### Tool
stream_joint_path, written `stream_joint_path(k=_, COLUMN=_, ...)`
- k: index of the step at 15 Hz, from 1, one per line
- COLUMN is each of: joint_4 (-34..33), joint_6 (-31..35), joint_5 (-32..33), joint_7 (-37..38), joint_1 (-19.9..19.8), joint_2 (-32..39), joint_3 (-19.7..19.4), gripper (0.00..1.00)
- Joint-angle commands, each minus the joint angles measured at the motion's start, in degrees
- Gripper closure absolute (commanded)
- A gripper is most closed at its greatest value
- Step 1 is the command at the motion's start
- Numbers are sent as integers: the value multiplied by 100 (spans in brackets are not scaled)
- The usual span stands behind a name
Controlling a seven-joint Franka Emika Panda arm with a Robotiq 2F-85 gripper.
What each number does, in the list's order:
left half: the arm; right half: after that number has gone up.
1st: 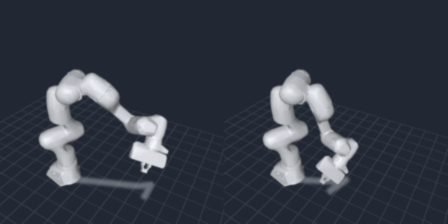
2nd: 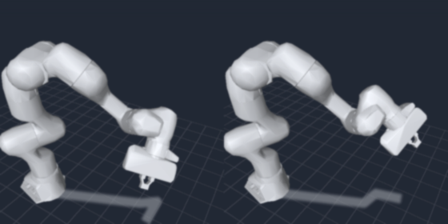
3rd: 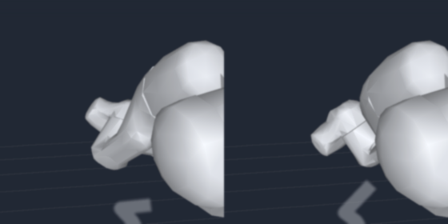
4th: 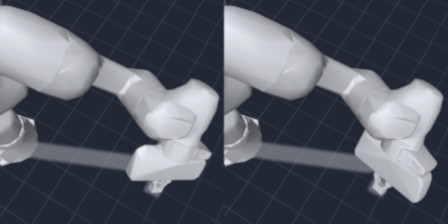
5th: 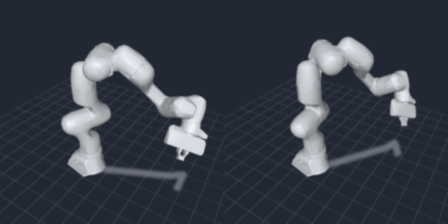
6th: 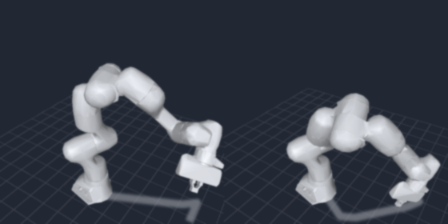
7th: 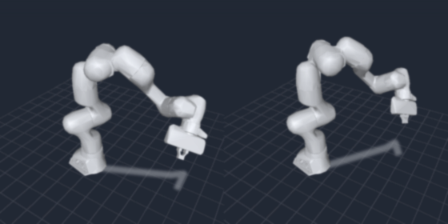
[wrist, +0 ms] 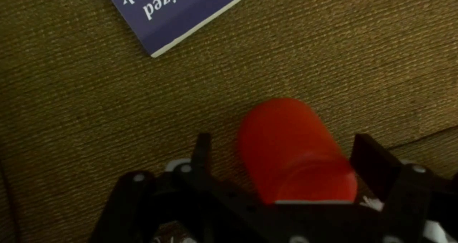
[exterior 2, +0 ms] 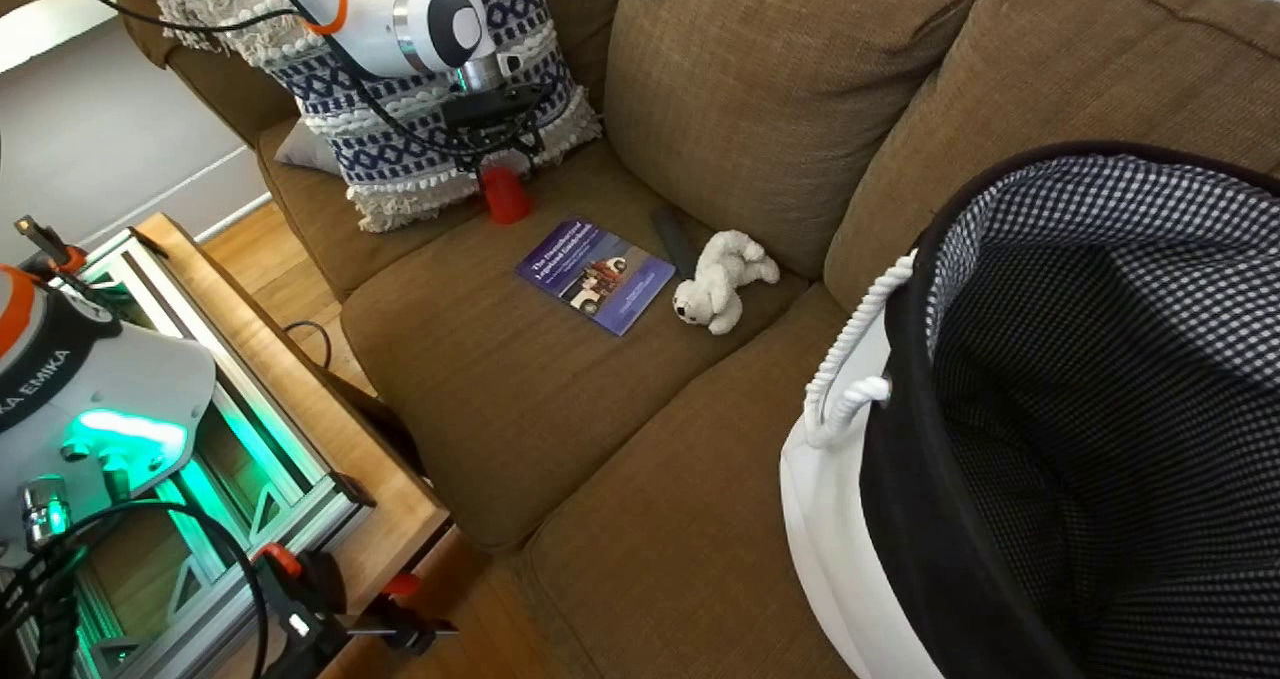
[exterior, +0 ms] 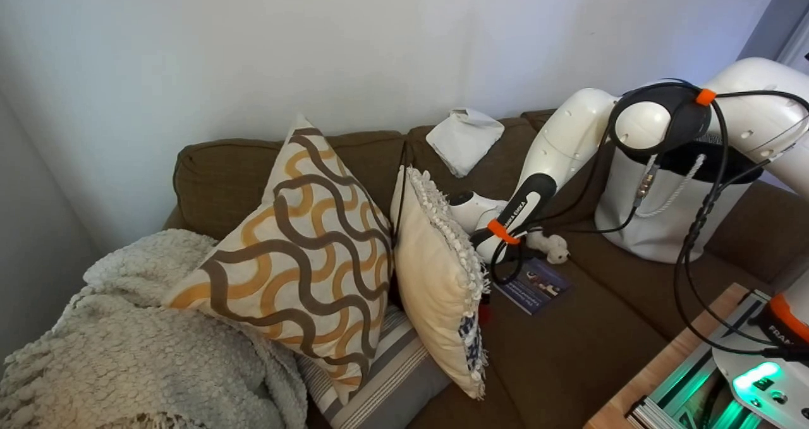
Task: Put the orange cup on top of the book
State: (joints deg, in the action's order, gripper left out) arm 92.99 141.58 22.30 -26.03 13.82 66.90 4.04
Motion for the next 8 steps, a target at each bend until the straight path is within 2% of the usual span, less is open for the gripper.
stream_joint_path(k=1, joint_4=-467, joint_6=-238, joint_5=17, joint_7=-220, joint_1=-104, joint_2=386, joint_3=212, gripper=0)
stream_joint_path(k=5, joint_4=-627, joint_6=-169, joint_5=15, joint_7=-388, joint_1=-165, joint_2=525, joint_3=313, gripper=0)
stream_joint_path(k=7, joint_4=-685, joint_6=-254, joint_5=-31, joint_7=-436, joint_1=-205, joint_2=559, joint_3=357, gripper=26)
stream_joint_path(k=8, joint_4=-693, joint_6=-275, joint_5=-59, joint_7=-457, joint_1=-232, joint_2=563, joint_3=391, gripper=34)
